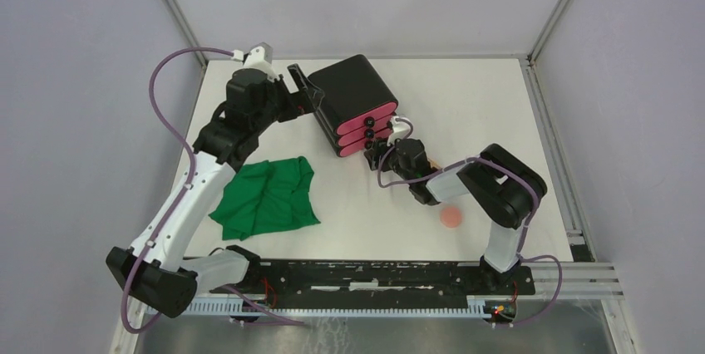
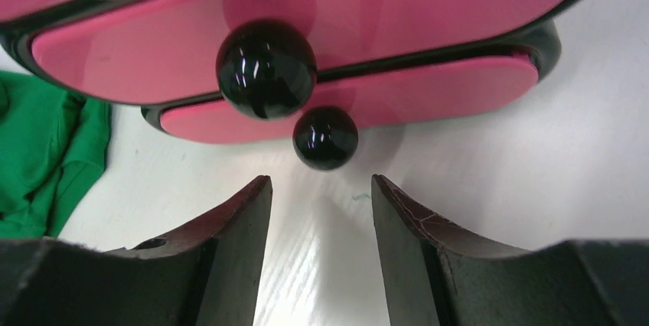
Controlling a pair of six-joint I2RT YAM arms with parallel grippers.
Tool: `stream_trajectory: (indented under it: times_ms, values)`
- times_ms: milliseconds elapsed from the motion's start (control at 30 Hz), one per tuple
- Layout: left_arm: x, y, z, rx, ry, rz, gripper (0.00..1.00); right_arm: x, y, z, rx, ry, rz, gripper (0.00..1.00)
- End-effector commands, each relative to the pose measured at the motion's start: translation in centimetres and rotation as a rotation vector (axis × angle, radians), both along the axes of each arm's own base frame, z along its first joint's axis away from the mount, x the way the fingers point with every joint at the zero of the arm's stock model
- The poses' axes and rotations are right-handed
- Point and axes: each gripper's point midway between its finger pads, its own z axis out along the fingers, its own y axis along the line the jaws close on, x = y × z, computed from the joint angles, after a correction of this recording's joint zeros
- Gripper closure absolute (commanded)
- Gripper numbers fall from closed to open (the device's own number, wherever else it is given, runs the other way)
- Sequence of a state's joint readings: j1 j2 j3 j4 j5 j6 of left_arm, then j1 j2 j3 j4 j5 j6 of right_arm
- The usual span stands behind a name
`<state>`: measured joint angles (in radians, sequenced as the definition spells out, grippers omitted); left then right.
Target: Organize the makeup
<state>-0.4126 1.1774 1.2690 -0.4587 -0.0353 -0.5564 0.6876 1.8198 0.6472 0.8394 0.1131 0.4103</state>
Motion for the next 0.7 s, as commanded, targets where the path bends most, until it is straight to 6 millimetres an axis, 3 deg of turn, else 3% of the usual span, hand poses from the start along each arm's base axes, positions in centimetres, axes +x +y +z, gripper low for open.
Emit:
stream_trajectory:
  times_ms: [0, 233, 567, 667]
  values:
    - [0.1, 1.3, -0.3, 0.035, -0.014, 0.065, 0.01, 2.2, 2.5, 3.2, 0.119, -0.099, 0.007, 0.43]
    - [-0.1, 1.6, -0.8, 0.045, -0.006, 0.074, 0.01, 3.4, 2.9, 1.5, 0.102, -0.09, -0.019, 0.49]
    - [-0.2, 1.7, -1.0, 0.051, 0.001, 0.069, 0.01, 3.2, 2.8, 1.4, 0.119, -0.097, -0.023, 0.8]
    - [-0.4, 1.8, -1.0, 0.054, 0.0, 0.071, 0.01, 2.6, 2.6, 1.5, 0.117, -0.096, -0.008, 0.86]
